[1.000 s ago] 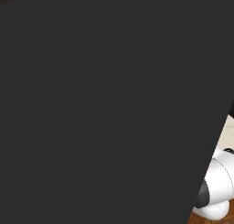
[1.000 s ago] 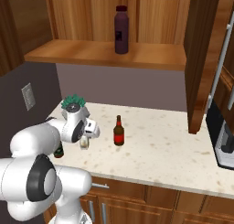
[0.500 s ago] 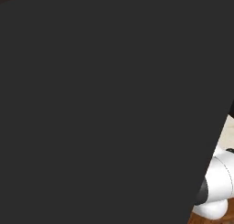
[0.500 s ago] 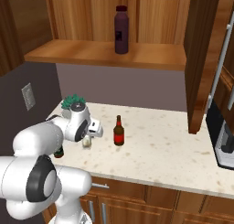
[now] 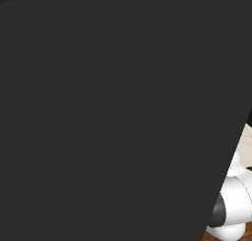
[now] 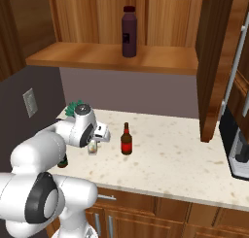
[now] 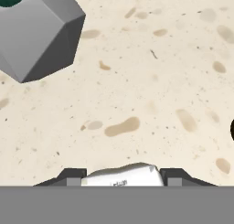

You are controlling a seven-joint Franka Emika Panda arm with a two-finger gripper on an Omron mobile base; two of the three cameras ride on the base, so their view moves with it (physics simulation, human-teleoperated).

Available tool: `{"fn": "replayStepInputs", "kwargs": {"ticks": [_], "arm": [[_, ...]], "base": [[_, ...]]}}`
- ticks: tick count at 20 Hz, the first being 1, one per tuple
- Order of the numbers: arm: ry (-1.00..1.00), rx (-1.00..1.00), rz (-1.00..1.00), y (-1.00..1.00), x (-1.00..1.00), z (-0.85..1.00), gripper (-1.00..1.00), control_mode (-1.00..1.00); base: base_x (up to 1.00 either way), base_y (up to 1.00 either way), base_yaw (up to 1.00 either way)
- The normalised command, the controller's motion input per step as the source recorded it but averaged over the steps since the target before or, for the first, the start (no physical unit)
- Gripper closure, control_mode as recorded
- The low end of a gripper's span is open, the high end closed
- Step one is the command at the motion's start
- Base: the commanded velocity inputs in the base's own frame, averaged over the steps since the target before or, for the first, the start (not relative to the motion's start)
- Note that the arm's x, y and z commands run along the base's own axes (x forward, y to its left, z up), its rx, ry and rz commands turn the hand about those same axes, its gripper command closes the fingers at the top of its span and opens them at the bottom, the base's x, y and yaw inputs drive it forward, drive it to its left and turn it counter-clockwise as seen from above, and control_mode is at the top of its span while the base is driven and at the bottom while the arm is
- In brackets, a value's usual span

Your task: Sort all alcoholic drinks to one cabinet, and non-alcoholic drinks to the other.

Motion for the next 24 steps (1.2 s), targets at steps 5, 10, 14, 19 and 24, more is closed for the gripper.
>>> {"fn": "replayStepInputs", "kwargs": {"ticks": [5,10,14,19,24], "arm": [[-0.02,0.00,0.00,0.00,0.00,0.34,1.00,-1.00],[-0.01,0.00,0.00,0.00,-0.03,0.32,1.00,-1.00],[-0.03,0.00,0.00,0.00,-0.05,0.32,1.00,-1.00],[-0.04,0.00,0.00,0.00,-0.08,0.32,1.00,-1.00],[-0.04,0.00,0.00,0.00,-0.14,0.34,1.00,-1.00]], "base": [[0.00,0.00,0.00],[0.00,0.00,0.00],[0.00,0.00,0.00],[0.00,0.00,0.00],[0.00,0.00,0.00]]}}
